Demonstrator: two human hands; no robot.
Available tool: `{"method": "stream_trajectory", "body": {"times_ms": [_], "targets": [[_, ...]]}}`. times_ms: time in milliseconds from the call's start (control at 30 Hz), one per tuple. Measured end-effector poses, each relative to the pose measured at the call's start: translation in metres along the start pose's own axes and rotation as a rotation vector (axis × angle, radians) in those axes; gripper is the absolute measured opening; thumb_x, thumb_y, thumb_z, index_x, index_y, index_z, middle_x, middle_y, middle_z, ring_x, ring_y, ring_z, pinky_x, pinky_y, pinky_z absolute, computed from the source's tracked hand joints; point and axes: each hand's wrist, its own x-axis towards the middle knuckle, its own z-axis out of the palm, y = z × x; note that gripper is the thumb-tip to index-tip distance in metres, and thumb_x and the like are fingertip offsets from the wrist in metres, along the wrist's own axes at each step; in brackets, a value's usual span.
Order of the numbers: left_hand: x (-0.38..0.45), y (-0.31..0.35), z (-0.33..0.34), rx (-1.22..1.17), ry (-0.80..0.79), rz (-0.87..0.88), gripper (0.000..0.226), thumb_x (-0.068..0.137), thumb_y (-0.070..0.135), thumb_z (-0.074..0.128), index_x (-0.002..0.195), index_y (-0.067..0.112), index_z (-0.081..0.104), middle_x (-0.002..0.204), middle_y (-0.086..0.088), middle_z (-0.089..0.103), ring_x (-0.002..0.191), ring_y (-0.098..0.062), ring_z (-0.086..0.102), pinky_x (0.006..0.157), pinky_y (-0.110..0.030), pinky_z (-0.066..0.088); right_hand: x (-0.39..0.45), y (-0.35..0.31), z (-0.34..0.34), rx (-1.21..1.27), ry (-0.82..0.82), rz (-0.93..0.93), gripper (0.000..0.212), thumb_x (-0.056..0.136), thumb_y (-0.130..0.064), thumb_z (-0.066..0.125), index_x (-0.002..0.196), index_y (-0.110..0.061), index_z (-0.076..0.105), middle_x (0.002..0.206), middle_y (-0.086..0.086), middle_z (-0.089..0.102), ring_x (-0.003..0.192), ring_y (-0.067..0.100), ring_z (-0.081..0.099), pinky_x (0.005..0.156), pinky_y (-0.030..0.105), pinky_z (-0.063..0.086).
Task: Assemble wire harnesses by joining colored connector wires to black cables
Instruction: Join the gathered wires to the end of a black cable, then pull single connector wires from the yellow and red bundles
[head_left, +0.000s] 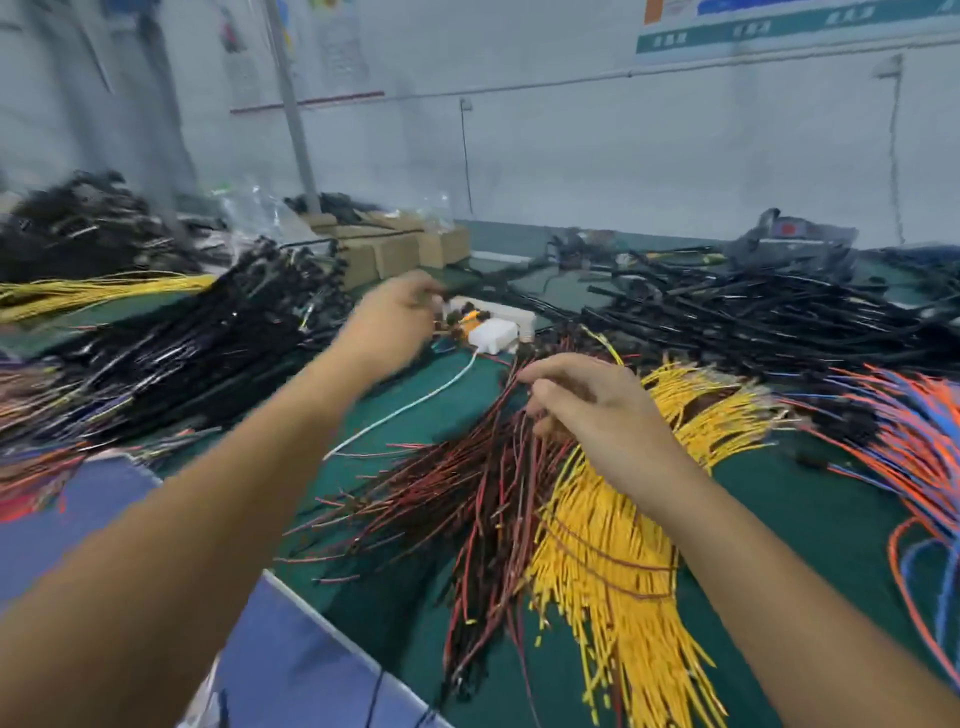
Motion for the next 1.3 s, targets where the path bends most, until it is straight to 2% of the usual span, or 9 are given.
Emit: {"method": "stream_trajectory", "body": {"times_ms": [167, 267, 367, 433, 533, 633, 1000, 1167, 1300], "targets": [[0.020, -0.068, -0.049, 0.676, 0.081, -0.144, 0.029, 0.094, 0.031, 0.053, 0.122, 0.028, 0.060, 0.122, -0.013, 0.060, 0.117, -0.037, 0.044, 0.096, -0.045, 0.044, -0.008, 0.008, -0.008, -0.082, 0.000, -0.030, 0.022, 0.098, -0.020, 0.050, 0.094, -0.031, 0.069, 0.079, -0.007, 0.068, 0.071, 0.003, 0.066, 0.069, 0.019, 0.053], [0.005, -0.089, -0.033, 0.648, 0.116, -0.322, 0.027, 0.092, 0.028, 0.052, 0.115, 0.034, 0.065, 0.124, -0.010, 0.056, 0.125, -0.035, 0.032, 0.097, -0.042, 0.036, -0.017, 0.027, -0.019, -0.267, -0.014, -0.011, 0.021, 0.098, -0.022, 0.050, 0.092, -0.034, 0.066, 0.081, -0.013, 0.064, 0.075, -0.002, 0.061, 0.067, 0.015, 0.047], [-0.008, -0.076, 0.011, 0.447, 0.145, -0.240, 0.027, 0.088, 0.021, 0.052, 0.103, 0.034, 0.070, 0.106, -0.009, 0.067, 0.109, -0.032, 0.049, 0.086, -0.036, 0.044, -0.024, 0.048, -0.027, -0.434, -0.009, 0.009, 0.016, 0.099, -0.024, 0.050, 0.098, -0.033, 0.064, 0.093, -0.017, 0.062, 0.088, 0.002, 0.058, 0.076, 0.027, 0.048], [-0.010, -0.059, 0.046, 0.294, -0.054, -0.186, 0.023, 0.091, 0.016, 0.051, 0.100, 0.026, 0.070, 0.095, -0.009, 0.071, 0.078, -0.023, 0.060, 0.068, -0.027, 0.048, -0.030, 0.063, -0.029, -0.508, -0.029, 0.037, 0.014, 0.099, -0.023, 0.052, 0.101, -0.028, 0.065, 0.097, -0.014, 0.057, 0.094, 0.009, 0.055, 0.082, 0.029, 0.046], [-0.012, -0.043, 0.098, 0.286, -0.336, -0.117, 0.032, 0.096, 0.010, 0.046, 0.124, 0.015, 0.060, 0.129, -0.011, 0.059, 0.110, -0.024, 0.055, 0.096, -0.030, 0.041, -0.039, 0.081, -0.027, -0.537, -0.079, 0.030, 0.019, 0.097, -0.023, 0.055, 0.114, -0.024, 0.064, 0.101, -0.012, 0.046, 0.106, 0.010, 0.045, 0.095, 0.028, 0.038], [-0.012, -0.040, 0.122, 0.371, -0.239, -0.147, 0.037, 0.097, 0.013, 0.045, 0.133, 0.015, 0.054, 0.135, -0.014, 0.051, 0.122, -0.034, 0.047, 0.104, -0.041, 0.039, -0.042, 0.085, -0.027, -0.501, -0.082, 0.032, 0.022, 0.097, -0.026, 0.055, 0.118, -0.028, 0.061, 0.104, -0.015, 0.043, 0.111, 0.007, 0.039, 0.099, 0.028, 0.034], [-0.023, -0.049, 0.117, 0.071, 0.149, -0.276, 0.022, 0.095, 0.019, 0.053, 0.104, 0.011, 0.071, 0.078, -0.004, 0.063, 0.073, -0.026, 0.057, 0.065, -0.030, 0.040, -0.051, 0.079, -0.032, -0.275, -0.031, 0.051, 0.015, 0.097, -0.024, 0.054, 0.105, -0.028, 0.066, 0.102, -0.016, 0.054, 0.105, -0.003, 0.049, 0.092, 0.015, 0.038], [-0.026, -0.022, 0.105, -0.101, 0.308, -0.222, 0.018, 0.099, 0.018, 0.046, 0.106, 0.013, 0.061, 0.093, -0.001, 0.063, 0.081, -0.020, 0.055, 0.072, -0.030, 0.041, -0.056, 0.073, -0.037, -0.159, 0.117, 0.037, 0.020, 0.096, -0.013, 0.054, 0.097, -0.027, 0.068, 0.099, -0.016, 0.063, 0.096, -0.004, 0.055, 0.082, 0.009, 0.042], [-0.021, 0.038, 0.110, -0.358, 0.090, -0.105, 0.013, 0.100, 0.015, 0.039, 0.096, 0.023, 0.048, 0.078, 0.005, 0.063, 0.055, -0.007, 0.047, 0.053, -0.028, 0.039, -0.053, 0.067, -0.058, -0.073, 0.468, 0.089, 0.028, 0.094, -0.014, 0.055, 0.083, -0.037, 0.067, 0.083, -0.018, 0.067, 0.081, 0.001, 0.061, 0.070, 0.017, 0.049]]}}
